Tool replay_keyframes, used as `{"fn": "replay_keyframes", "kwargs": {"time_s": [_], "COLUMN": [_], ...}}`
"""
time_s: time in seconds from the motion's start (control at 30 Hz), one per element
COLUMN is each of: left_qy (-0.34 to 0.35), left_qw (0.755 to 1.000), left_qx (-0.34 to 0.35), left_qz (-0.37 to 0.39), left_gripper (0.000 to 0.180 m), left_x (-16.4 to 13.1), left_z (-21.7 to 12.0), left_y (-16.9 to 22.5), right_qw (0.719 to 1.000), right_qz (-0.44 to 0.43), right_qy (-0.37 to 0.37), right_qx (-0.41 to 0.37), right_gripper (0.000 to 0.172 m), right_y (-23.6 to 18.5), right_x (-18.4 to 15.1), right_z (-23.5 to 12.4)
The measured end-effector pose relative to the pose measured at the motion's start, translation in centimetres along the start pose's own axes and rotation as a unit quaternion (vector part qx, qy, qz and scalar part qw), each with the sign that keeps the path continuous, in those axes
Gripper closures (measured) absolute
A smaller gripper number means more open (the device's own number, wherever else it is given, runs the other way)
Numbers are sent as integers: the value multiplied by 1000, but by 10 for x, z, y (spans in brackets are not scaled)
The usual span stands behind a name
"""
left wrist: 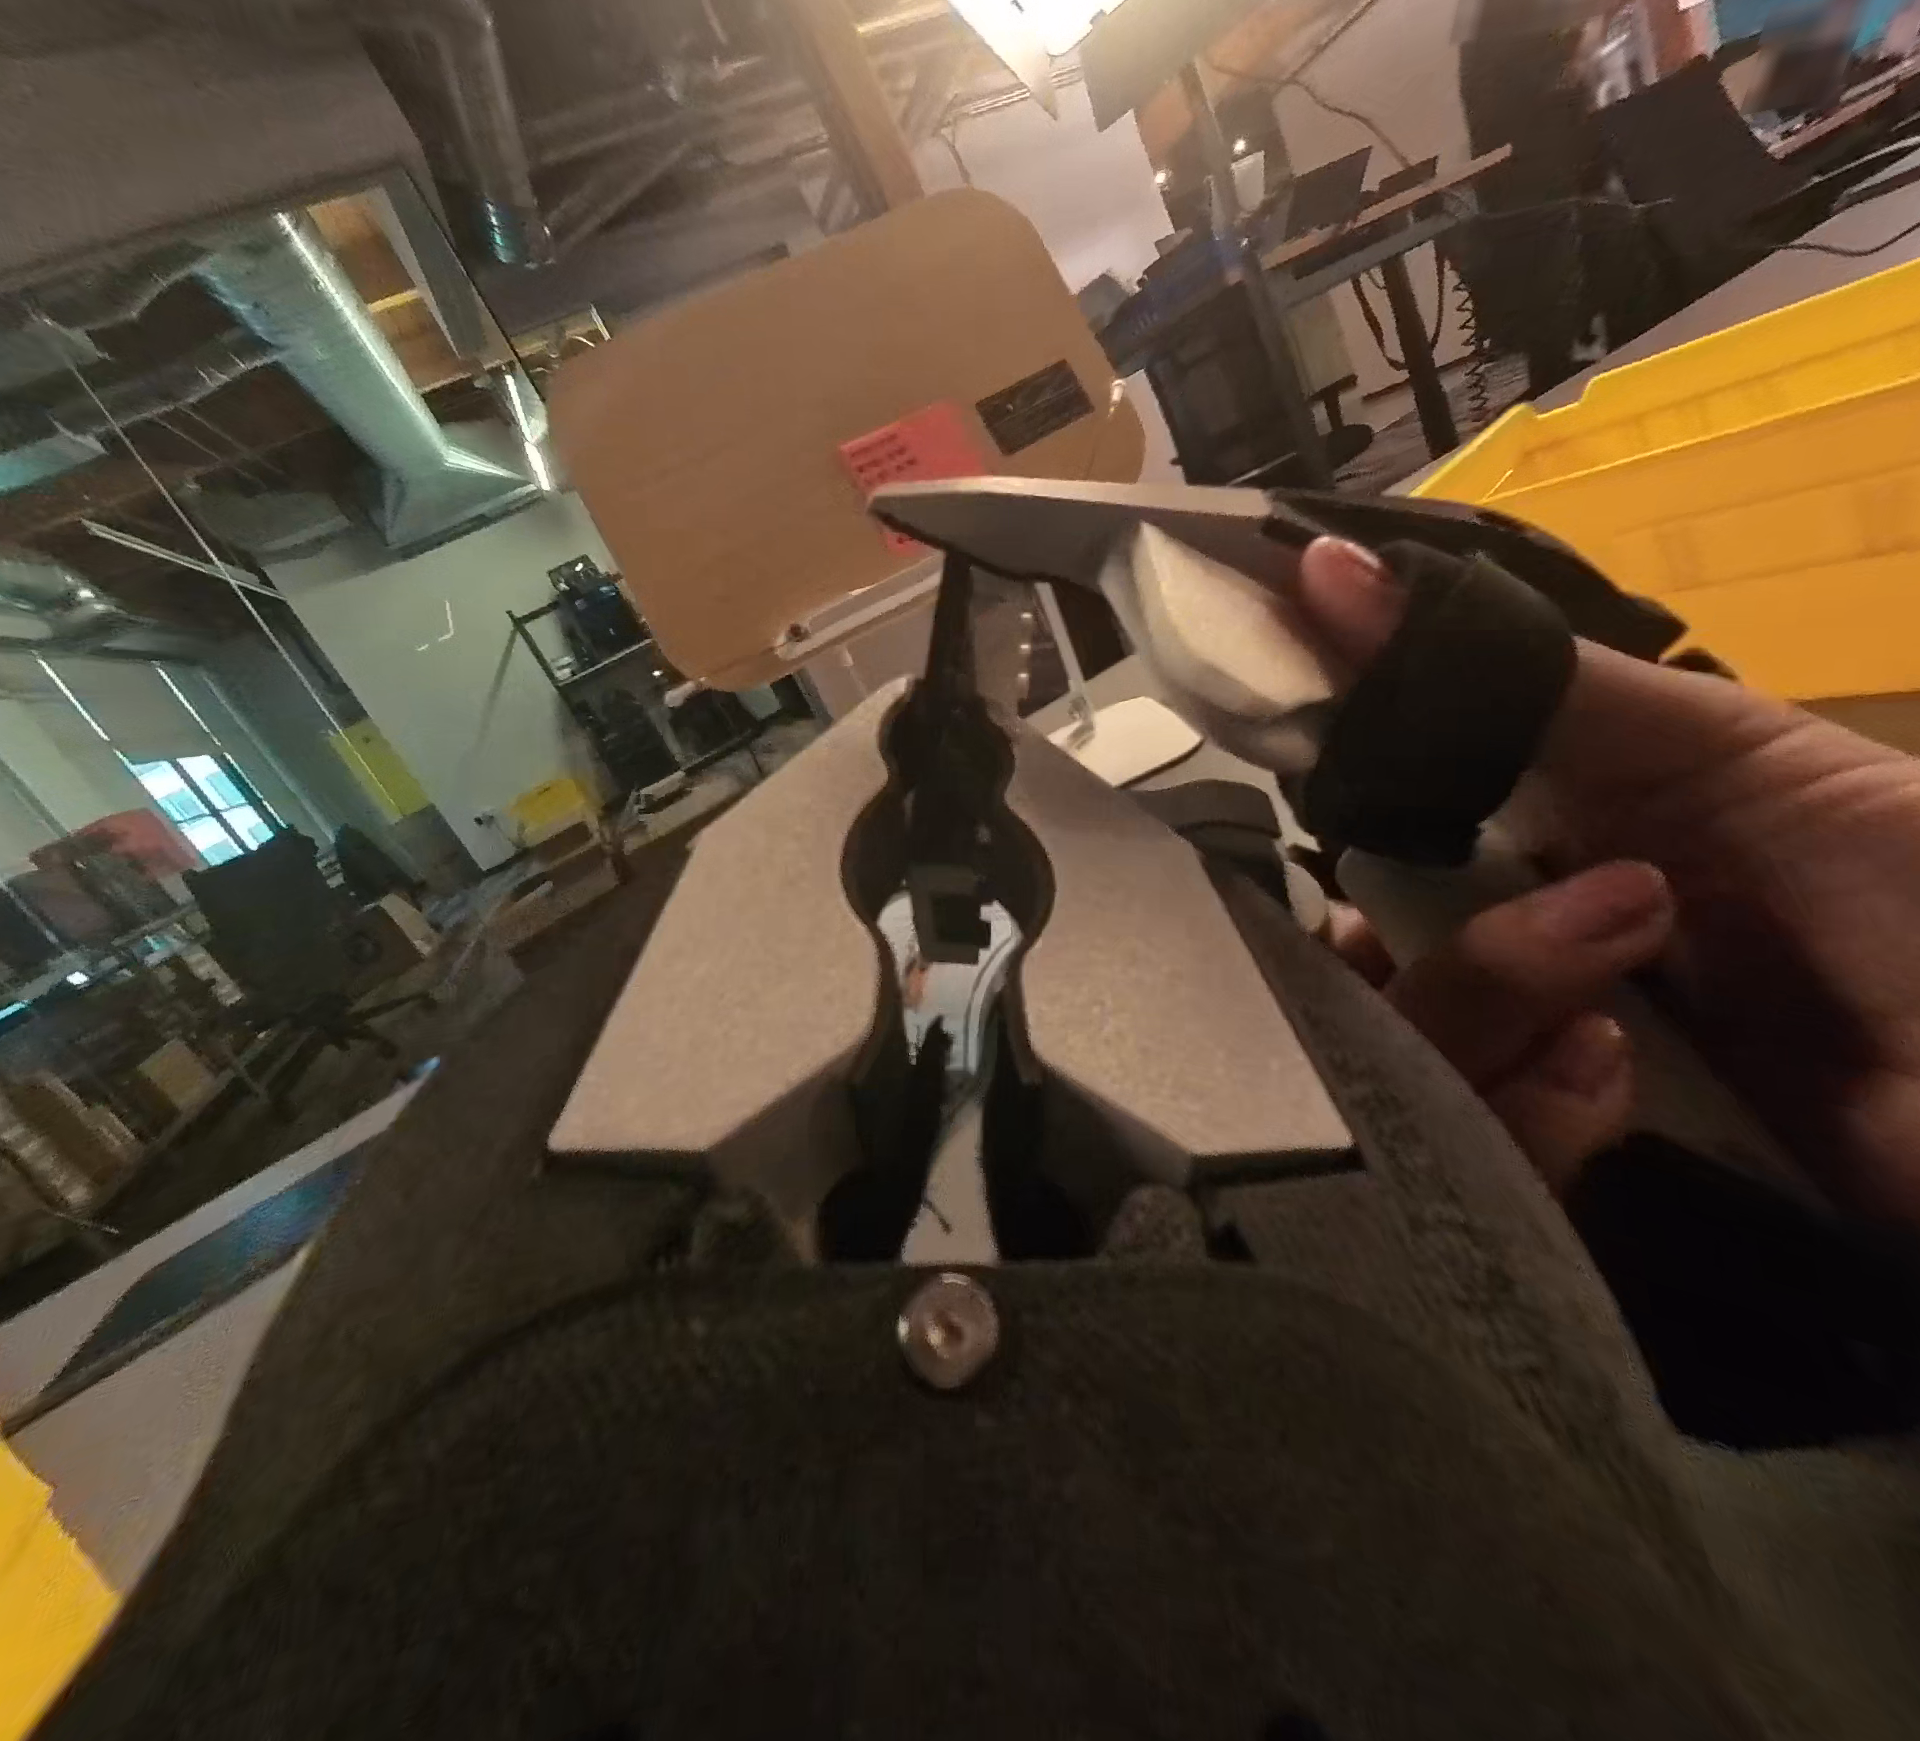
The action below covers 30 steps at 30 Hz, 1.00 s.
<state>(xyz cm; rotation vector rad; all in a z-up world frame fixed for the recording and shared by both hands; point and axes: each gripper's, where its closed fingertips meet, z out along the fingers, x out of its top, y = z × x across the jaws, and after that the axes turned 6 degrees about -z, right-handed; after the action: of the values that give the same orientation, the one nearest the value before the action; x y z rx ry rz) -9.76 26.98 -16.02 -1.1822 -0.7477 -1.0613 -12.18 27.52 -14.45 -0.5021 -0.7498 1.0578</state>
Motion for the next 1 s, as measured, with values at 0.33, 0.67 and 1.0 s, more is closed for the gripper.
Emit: {"fn": "replay_keyframes", "kwargs": {"time_s": [0.33, 0.67, 1.0], "left_qy": [-18, -51, -33], "left_qw": [998, 944, 840], "left_qx": [-59, -223, -294], "left_qz": [8, -238, -454], "left_gripper": [172, 176, 178], "left_x": [0, 6, -1], "left_z": [1, -6, -12], "left_y": [7, 7, -16], "right_qw": [996, 978, 941], "right_qz": [-67, -144, -236], "right_qy": [-53, -150, -241], "right_qx": [-22, 7, 18], "right_gripper": [123, 124, 129], "right_y": [2, -6, -8], "right_x": [-4, -18, -35], "right_z": [-1, -3, -6]}}
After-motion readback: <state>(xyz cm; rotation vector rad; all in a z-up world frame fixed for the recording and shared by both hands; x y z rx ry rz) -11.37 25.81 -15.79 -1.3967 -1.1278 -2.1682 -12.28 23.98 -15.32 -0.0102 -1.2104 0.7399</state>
